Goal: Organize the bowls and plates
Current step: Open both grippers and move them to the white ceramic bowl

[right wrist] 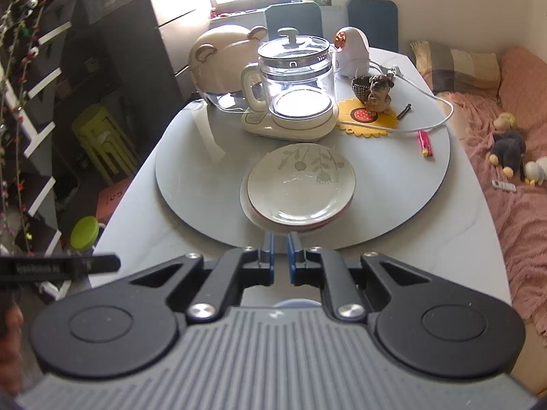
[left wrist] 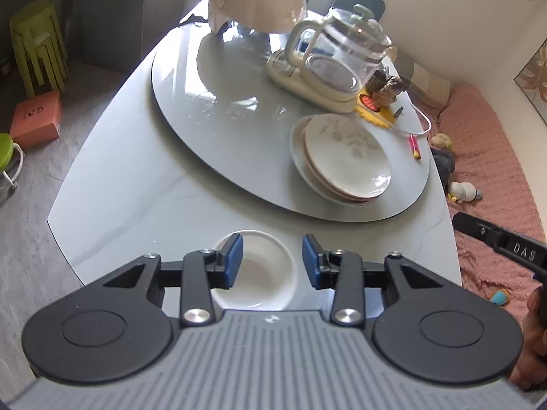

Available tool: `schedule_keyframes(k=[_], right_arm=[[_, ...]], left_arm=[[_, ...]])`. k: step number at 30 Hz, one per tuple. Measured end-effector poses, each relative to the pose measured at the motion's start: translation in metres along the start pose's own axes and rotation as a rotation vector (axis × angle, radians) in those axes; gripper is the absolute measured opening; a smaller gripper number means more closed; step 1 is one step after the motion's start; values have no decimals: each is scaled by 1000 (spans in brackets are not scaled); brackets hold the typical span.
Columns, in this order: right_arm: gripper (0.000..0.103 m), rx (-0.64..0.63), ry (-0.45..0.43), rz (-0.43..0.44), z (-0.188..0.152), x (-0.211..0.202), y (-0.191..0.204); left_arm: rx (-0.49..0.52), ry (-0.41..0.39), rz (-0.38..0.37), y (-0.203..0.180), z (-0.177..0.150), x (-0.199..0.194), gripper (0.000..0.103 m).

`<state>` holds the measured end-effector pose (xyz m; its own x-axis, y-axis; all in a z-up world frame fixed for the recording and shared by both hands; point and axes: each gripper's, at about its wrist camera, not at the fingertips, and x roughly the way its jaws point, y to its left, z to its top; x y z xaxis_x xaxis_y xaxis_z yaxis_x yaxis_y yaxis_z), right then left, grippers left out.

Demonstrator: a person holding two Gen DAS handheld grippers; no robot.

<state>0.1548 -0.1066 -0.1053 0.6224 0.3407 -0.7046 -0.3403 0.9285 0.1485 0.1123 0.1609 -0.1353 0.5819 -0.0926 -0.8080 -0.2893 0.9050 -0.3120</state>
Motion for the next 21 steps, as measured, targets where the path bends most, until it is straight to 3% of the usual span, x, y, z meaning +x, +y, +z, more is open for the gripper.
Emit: schedule_keyframes(k=[10,11,13,21], right_arm=[[14,83,189,15,-7,57,37],[17,89,205,17,-10,61,40],[36,110,217,20,-14,69,45],[33,131,328,-2,-32,100,55]], left_arm=[[-41,81,-23,69,20,28,46],[-46,96,-28,75,21,33,46],[-42,127,-33,82,22,44,46],[23,237,-98,94,16,95,46]])
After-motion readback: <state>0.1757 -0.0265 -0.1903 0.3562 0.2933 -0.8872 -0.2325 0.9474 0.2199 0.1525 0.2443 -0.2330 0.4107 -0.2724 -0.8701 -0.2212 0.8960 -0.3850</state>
